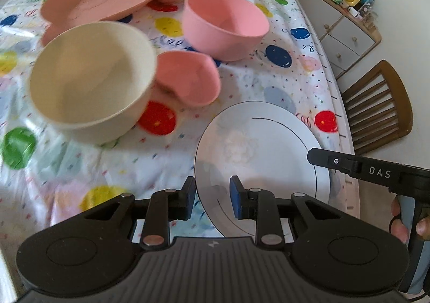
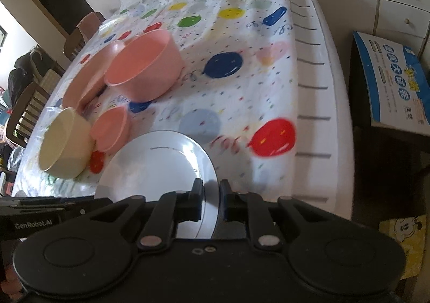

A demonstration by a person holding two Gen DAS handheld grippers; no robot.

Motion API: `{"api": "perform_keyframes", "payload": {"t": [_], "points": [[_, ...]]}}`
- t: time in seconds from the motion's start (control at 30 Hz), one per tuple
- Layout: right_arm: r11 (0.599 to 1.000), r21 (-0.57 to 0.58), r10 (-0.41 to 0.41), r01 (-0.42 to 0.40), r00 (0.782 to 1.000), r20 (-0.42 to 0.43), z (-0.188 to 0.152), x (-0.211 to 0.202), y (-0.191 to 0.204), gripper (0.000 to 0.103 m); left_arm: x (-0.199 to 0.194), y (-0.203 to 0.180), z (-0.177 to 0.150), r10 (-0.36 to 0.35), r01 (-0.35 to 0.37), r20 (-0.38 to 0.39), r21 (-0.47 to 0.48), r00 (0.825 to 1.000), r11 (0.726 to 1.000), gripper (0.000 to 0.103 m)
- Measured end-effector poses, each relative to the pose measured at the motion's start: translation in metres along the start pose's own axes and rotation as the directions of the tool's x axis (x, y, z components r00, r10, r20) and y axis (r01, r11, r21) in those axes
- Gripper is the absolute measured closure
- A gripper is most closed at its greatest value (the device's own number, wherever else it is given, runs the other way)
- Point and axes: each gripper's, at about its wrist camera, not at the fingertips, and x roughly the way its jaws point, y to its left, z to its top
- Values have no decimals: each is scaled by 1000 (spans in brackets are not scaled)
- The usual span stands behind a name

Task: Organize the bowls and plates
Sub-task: 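Carry the small white plate over the large white plate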

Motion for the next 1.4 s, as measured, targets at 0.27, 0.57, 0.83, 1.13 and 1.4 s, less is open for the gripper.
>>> {"api": "perform_keyframes", "payload": {"t": [0.27,0.57,0.83,1.13,1.4], "points": [[1000,13,27,-27,1000,-2,-25,-12,36,93,-31,36,-22,-21,21,-2,-21,1000,1000,77],[999,6,33,-33,999,5,-44,-17,95,93,-76,87,-39,-43,44,13,-54,999,998,77],[999,-10,51,-51,999,5,-60,-14,156,93,-116,140,-45,-38,41,46,-65,998,997,77],[997,-34,71,-71,997,-11,-81,-5,220,93,-151,203,-54,-23,28,64,-77,998,997,77],[995,-59,82,-85,996,-44,-98,11,271,93,-167,252,-64,0,5,56,-90,998,996,77]]}}
